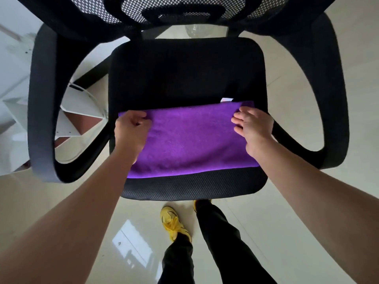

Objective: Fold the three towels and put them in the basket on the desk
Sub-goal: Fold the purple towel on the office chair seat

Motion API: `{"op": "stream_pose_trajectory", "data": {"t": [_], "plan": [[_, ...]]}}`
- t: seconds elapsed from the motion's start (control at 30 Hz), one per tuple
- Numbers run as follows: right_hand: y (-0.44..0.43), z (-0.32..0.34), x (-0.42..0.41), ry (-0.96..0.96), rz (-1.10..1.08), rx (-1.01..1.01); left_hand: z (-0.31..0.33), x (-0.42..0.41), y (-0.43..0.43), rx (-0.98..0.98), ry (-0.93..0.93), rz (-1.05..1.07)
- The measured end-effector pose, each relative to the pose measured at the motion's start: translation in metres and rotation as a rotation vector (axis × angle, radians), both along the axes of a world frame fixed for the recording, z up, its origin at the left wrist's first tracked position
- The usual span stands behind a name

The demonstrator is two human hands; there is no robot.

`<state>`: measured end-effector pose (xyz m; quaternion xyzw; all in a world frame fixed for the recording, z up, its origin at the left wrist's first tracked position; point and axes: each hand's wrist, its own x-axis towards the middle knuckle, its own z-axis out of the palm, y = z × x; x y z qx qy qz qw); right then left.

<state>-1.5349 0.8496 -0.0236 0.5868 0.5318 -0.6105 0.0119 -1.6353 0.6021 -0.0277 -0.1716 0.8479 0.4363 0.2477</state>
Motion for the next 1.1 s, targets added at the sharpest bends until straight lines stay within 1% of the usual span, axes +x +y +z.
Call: {"op": "stream_pose_trajectory", "data": {"t": [0.03,0.1,0.13,0.2,0.23,0.27,0.33,0.37,0.4,0.47,0.53,0.6,0.63,0.7,0.77,0.83,0.9,1.0,1.1], "plan": [[-0.008,0.004,0.008,-0.001,0.035,-0.029,0.004,0.013,-0.001,0.041,-0.036,0.003],[-0.028,0.008,0.032,-0.064,0.164,-0.173,0.007,0.046,-0.008,0.119,-0.186,0.002],[-0.033,0.008,0.047,-0.104,0.208,-0.249,0.007,0.063,-0.014,0.127,-0.261,-0.002],[-0.03,0.004,0.08,-0.139,0.167,-0.341,0.001,0.091,-0.036,0.079,-0.329,0.028],[-0.022,0.002,0.095,-0.161,0.127,-0.323,-0.003,0.1,-0.05,0.039,-0.335,0.062],[-0.012,-0.002,0.108,-0.203,0.107,-0.256,-0.007,0.104,-0.063,0.003,-0.335,0.086],[0.004,-0.006,0.125,-0.3,0.136,-0.087,-0.007,0.109,-0.079,-0.045,-0.316,0.08],[0.008,-0.005,0.129,-0.34,0.18,0.007,-0.006,0.11,-0.081,-0.094,-0.273,0.032],[0.01,-0.005,0.133,-0.378,0.238,0.117,-0.004,0.111,-0.081,-0.184,-0.189,-0.047],[0.011,0.0,0.13,-0.414,0.368,0.307,0.007,0.109,-0.068,-0.366,0.062,-0.234],[0.009,0.001,0.117,-0.317,0.386,0.376,0.018,0.102,-0.043,-0.394,0.283,-0.45],[0.01,-0.003,0.094,-0.229,0.406,0.37,0.021,0.089,-0.008,-0.37,0.425,-0.751],[0.012,-0.005,0.082,-0.232,0.46,0.378,0.02,0.082,0.009,-0.369,0.452,-0.915],[0.017,-0.011,0.062,-0.265,0.557,0.406,0.011,0.066,0.038,-0.46,0.386,-1.181],[0.025,-0.018,0.053,-0.289,0.569,0.354,-0.003,0.053,0.056,-0.604,0.294,-1.34],[0.033,-0.023,0.05,-0.3,0.549,0.249,-0.017,0.047,0.062,-0.69,0.259,-1.395],[0.04,-0.027,0.048,-0.296,0.559,0.143,-0.025,0.044,0.063,-0.718,0.262,-1.413],[0.04,-0.025,0.048,-0.278,0.585,0.075,-0.022,0.045,0.063,-0.716,0.266,-1.43],[0.039,-0.013,0.051,-0.224,0.56,0.003,-0.011,0.045,0.056,-0.641,0.316,-1.366]]}}
